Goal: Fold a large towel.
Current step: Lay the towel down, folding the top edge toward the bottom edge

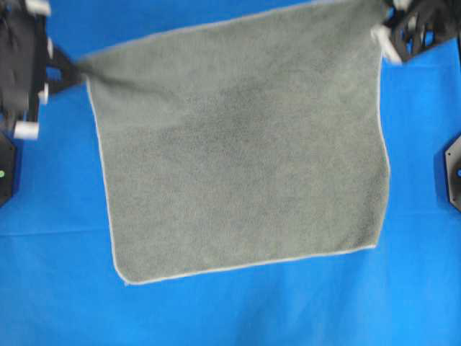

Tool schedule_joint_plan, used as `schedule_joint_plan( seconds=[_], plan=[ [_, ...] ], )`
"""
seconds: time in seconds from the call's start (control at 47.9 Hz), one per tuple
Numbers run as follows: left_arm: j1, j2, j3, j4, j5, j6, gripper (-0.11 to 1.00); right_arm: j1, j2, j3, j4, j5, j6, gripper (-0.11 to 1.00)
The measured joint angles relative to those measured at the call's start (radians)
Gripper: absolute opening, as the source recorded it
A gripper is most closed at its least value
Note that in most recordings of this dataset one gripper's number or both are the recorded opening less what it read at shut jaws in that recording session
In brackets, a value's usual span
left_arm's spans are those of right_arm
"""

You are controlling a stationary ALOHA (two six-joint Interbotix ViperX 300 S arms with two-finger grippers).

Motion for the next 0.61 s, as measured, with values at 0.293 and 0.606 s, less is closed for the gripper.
schedule_joint_plan(
  seconds=[0.293,0.606],
  plan=[
    [-0.321,0.04,0.072,-0.002,-0.015,0.002,0.0,0.179,-0.072,0.183,0.112,-0.028,0.046,0.01],
    [-0.443,0.219,0.115,-0.002,-0.184,-0.002,0.0,0.321,-0.078,0.396,0.262,-0.225,0.13,0.01]
  ],
)
